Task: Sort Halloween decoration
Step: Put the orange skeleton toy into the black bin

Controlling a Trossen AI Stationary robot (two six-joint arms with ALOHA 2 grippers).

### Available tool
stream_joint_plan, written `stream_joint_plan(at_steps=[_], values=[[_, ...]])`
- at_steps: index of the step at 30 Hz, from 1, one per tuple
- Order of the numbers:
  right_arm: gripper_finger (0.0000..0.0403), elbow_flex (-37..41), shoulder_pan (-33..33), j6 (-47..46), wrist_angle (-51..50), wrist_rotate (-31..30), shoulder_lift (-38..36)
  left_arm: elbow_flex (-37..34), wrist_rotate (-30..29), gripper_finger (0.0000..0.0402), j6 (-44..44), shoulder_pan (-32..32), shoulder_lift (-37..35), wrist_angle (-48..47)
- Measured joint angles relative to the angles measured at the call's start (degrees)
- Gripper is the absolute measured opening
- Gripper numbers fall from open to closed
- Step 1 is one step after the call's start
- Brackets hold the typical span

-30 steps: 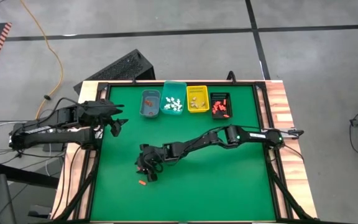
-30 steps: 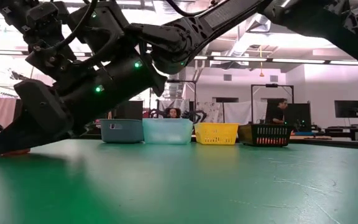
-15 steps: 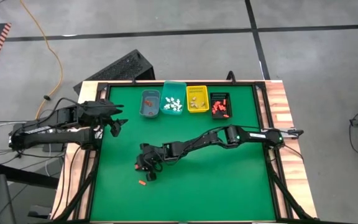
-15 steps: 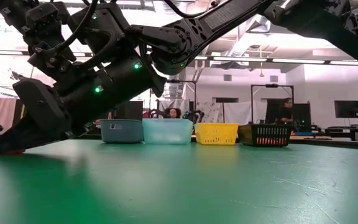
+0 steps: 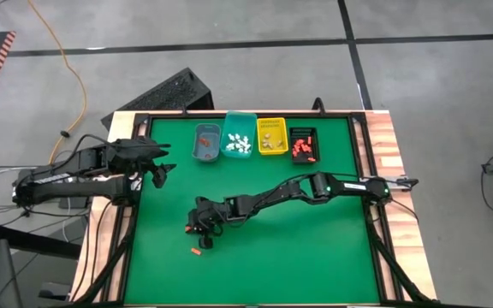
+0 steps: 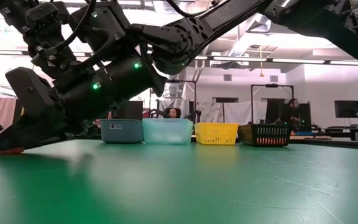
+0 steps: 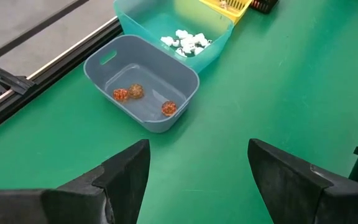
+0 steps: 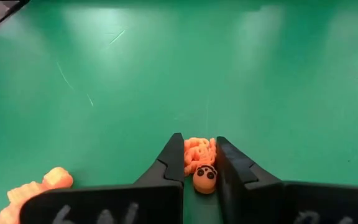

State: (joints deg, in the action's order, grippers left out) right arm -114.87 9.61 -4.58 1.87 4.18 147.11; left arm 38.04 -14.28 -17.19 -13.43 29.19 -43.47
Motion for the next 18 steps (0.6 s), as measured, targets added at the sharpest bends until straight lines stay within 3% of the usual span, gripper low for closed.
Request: stream_joint_plan(at_steps=[18], values=[[0.0054,0.10,-4.70,2.95,-6.45,-1.67,-10.91,0.00,0.00,0.0261,-1.06,0.00,0.00,0.05]])
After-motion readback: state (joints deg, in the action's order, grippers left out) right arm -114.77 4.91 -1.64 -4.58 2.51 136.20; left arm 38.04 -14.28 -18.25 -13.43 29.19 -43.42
